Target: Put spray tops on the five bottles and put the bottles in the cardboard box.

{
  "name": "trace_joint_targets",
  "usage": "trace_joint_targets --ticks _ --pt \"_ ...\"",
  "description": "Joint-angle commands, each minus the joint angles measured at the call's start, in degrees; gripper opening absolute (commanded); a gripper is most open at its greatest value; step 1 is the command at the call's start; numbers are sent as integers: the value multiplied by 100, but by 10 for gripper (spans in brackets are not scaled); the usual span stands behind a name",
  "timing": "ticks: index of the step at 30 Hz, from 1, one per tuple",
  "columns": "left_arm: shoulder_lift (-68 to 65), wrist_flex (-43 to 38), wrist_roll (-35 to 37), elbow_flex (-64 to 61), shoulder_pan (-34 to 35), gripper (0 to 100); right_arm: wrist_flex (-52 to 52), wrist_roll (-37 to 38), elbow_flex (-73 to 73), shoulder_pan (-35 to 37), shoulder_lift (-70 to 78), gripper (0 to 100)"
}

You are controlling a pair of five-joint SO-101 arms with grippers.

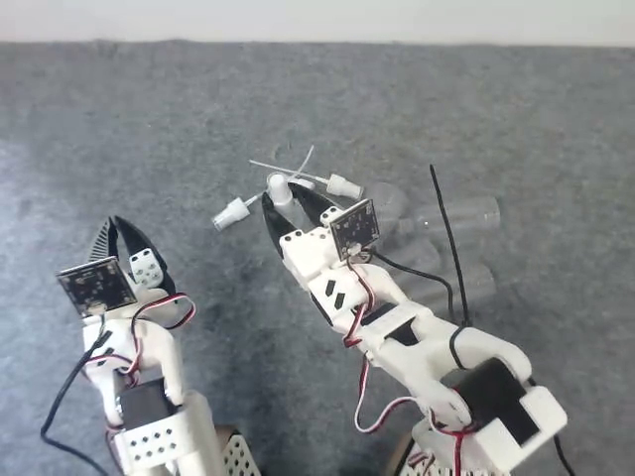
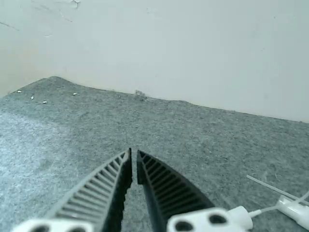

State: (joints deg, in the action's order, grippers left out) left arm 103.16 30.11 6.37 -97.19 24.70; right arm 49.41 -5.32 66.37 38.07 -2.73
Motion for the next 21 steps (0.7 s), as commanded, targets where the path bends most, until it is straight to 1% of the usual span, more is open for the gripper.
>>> trace_joint_targets --ticks 1,4,7,11,16,21 --pt "97 26 -53 66 44 13 -31 88 -26 31 180 143" --pt "97 26 -53 66 44 13 -40 88 -18 22 180 207" --pt "97 26 -53 66 44 13 -40 149 -18 13 180 210" --pt "97 26 -53 66 44 13 13 615 105 48 171 210" --pt "97 26 -53 66 44 13 -40 624 176 110 -13 213" --pt "97 26 -53 66 44 13 -48 651 501 119 -541 214"
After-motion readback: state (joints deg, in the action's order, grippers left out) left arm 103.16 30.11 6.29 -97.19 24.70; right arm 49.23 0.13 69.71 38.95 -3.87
